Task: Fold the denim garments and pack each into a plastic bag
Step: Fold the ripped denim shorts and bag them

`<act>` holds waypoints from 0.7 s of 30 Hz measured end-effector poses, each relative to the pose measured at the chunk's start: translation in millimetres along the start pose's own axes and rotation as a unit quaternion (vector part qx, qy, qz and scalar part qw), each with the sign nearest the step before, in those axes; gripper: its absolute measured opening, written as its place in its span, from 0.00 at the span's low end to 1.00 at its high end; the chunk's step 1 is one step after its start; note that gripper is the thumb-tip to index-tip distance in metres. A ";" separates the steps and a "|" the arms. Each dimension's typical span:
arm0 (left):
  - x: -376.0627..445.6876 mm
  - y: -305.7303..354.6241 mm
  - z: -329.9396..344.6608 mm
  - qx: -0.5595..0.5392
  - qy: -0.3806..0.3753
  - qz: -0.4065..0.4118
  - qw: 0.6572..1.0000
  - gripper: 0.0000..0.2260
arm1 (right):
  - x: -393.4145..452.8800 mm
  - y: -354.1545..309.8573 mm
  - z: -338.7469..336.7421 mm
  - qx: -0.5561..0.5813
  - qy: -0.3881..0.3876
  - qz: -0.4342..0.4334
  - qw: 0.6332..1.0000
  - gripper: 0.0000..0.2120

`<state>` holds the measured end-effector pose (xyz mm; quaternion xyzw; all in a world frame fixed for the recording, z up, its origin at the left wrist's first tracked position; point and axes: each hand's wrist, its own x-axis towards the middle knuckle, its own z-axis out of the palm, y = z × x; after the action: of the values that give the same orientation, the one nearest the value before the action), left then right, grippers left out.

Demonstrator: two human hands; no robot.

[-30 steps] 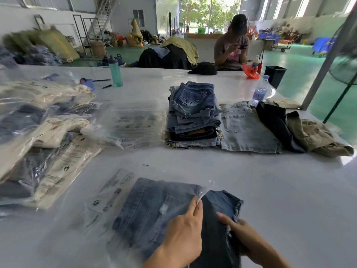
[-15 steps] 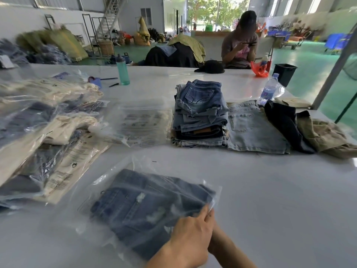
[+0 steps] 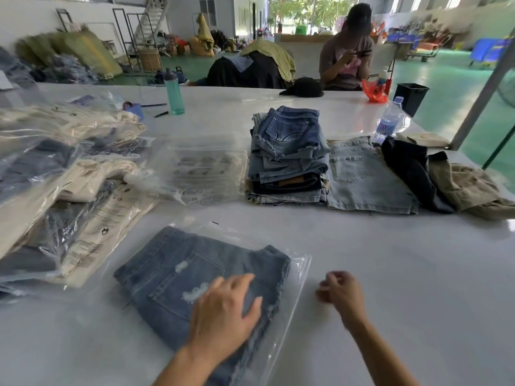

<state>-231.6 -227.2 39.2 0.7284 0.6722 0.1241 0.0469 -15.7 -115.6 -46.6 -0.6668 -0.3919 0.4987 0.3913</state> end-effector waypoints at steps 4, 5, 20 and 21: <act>-14.8 -24.6 45.7 0.142 -0.103 0.000 0.985 0.31 | 24.4 -21.7 23.5 -0.071 0.005 -0.072 0.995 0.27; -20.2 -24.5 58.3 0.141 -0.131 0.030 0.981 0.31 | 27.7 -22.5 30.8 -0.084 -0.019 -0.053 0.995 0.29; -7.2 38.1 87.0 0.089 -0.181 0.149 0.968 0.25 | 39.1 -46.6 -8.1 -0.095 -0.070 0.029 0.993 0.32; -10.8 37.1 88.4 0.093 -0.176 0.171 0.965 0.25 | 23.0 -35.8 -12.4 -0.094 -0.072 0.034 0.992 0.28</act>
<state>-174.9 -232.6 -38.6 0.8437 0.5278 -0.0631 0.0749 -3.9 -82.4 -19.7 -0.6762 -0.4409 0.5193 0.2806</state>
